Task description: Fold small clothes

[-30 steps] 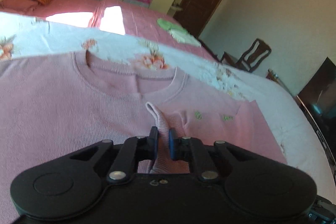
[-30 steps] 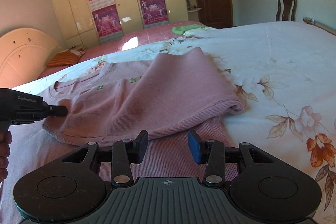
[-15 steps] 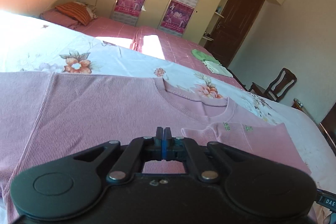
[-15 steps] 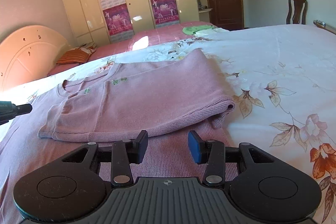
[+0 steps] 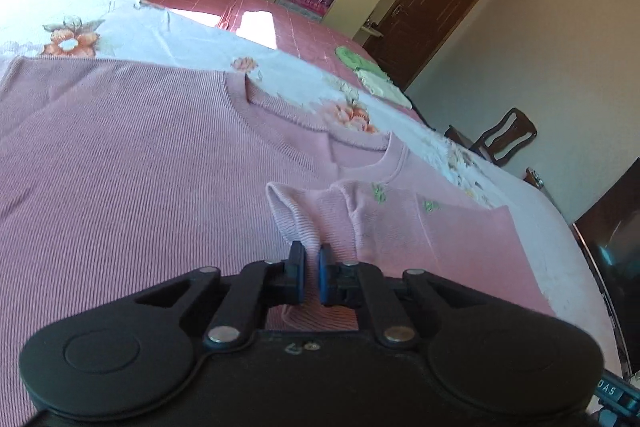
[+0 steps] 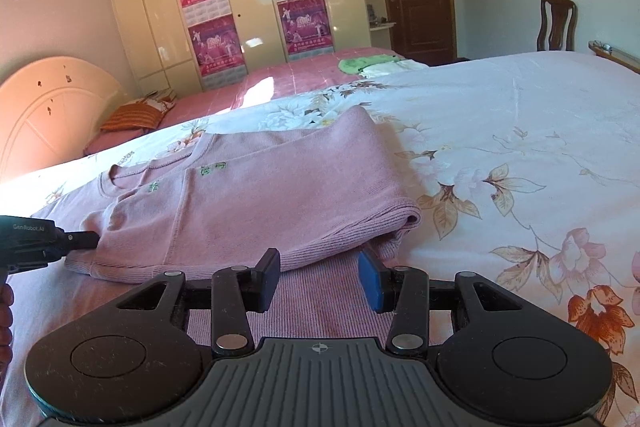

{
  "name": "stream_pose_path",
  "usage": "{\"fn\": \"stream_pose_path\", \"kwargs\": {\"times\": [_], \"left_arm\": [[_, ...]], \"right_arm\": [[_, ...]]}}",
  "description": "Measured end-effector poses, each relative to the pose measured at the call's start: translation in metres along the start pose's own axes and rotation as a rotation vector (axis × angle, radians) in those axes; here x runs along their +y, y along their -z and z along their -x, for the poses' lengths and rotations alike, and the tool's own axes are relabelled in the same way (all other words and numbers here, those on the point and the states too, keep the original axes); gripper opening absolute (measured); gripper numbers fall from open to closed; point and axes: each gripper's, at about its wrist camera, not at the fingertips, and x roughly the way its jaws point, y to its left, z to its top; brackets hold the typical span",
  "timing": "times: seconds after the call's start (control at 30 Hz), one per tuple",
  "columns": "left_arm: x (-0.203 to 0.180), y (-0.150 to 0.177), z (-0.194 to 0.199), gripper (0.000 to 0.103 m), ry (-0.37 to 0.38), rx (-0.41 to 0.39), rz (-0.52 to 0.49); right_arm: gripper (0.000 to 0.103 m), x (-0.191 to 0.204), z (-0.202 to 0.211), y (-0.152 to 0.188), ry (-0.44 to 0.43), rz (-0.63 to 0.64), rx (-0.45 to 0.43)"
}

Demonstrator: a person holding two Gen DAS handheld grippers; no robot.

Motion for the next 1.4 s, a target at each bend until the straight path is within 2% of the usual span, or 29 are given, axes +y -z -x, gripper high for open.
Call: {"fn": "stream_pose_path", "kwargs": {"times": [0.07, 0.13, 0.23, 0.33, 0.4, 0.47, 0.53, 0.6, 0.67, 0.7, 0.73, 0.77, 0.8, 0.87, 0.93, 1.03, 1.07, 1.1, 1.17, 1.23, 1.33, 1.37, 1.4], "left_arm": [[-0.004, -0.007, 0.019, 0.006, 0.014, -0.077, -0.017], [0.002, -0.013, 0.034, 0.006, 0.000, -0.113, -0.020], [0.019, -0.014, 0.028, 0.006, -0.059, -0.060, -0.029], [0.027, -0.008, 0.021, 0.006, -0.067, -0.017, -0.048], [0.026, -0.005, 0.019, 0.010, -0.069, -0.011, -0.057], [0.026, -0.005, 0.020, 0.019, -0.070, -0.017, -0.053], [0.028, -0.006, 0.017, 0.022, -0.066, -0.007, -0.040], [0.028, -0.006, 0.013, 0.019, -0.068, -0.002, -0.041], [0.029, -0.008, 0.011, 0.009, -0.067, 0.004, -0.043], [0.030, -0.009, 0.010, 0.008, -0.061, 0.006, -0.044], [0.030, -0.010, 0.010, 0.008, -0.066, 0.004, -0.057], [0.028, -0.010, 0.011, 0.008, -0.070, 0.001, -0.073], [0.026, -0.010, 0.012, 0.008, -0.076, -0.002, -0.094], [0.023, -0.009, 0.013, 0.008, -0.084, -0.007, -0.117], [0.024, -0.009, 0.016, 0.008, -0.083, -0.015, -0.127], [0.025, -0.008, 0.017, 0.008, -0.090, -0.018, -0.142], [0.025, -0.007, 0.017, 0.012, -0.093, -0.015, -0.146], [0.027, -0.007, 0.016, 0.014, -0.101, -0.015, -0.148], [0.029, -0.008, 0.021, 0.025, -0.135, -0.035, -0.131], [0.030, -0.011, 0.035, 0.027, -0.189, -0.079, -0.110], [0.020, -0.011, 0.051, 0.028, -0.149, -0.121, -0.113], [0.011, -0.007, 0.050, 0.028, -0.119, -0.108, -0.132], [0.002, -0.003, 0.045, 0.028, -0.100, -0.090, -0.166]], "right_arm": [[0.043, -0.004, 0.003, -0.002, 0.005, -0.005, -0.007], [0.043, -0.009, 0.004, -0.003, 0.006, -0.014, -0.011], [0.044, -0.015, 0.004, -0.005, -0.004, -0.039, -0.009], [0.044, -0.017, 0.003, -0.005, -0.005, -0.061, -0.006], [0.044, -0.016, 0.005, -0.006, 0.002, -0.062, -0.017], [0.044, -0.014, 0.005, -0.010, 0.009, -0.047, -0.031], [0.044, -0.014, 0.004, -0.016, 0.010, -0.033, -0.043], [0.043, -0.015, -0.002, -0.023, 0.020, -0.028, -0.055], [0.043, -0.018, -0.004, -0.029, 0.039, -0.038, -0.075], [0.043, -0.020, -0.006, -0.031, 0.055, -0.038, -0.078], [0.022, -0.020, -0.012, -0.032, 0.067, -0.018, -0.053], [0.003, -0.018, -0.026, -0.029, 0.092, 0.027, 0.029], [0.002, -0.017, -0.039, -0.023, 0.112, 0.076, 0.098], [0.002, -0.008, -0.041, -0.020, 0.137, 0.199, 0.079], [0.002, -0.009, -0.036, -0.023, 0.129, 0.173, 0.062], [0.002, -0.016, -0.022, -0.027, 0.058, 0.115, -0.016], [0.002, -0.017, -0.027, -0.023, 0.032, 0.117, 0.015], [0.002, -0.017, -0.040, -0.019, 0.032, 0.125, 0.101], [0.002, -0.012, -0.040, -0.017, 0.037, 0.161, 0.091], [0.002, -0.013, -0.030, -0.021, 0.034, 0.124, 0.050], [0.002, -0.015, -0.020, -0.021, 0.016, 0.101, -0.004], [0.002, -0.014, -0.026, -0.018, 0.008, 0.110, 0.032], [0.002, -0.012, -0.038, -0.013, 0.014, 0.128, 0.106]]}}
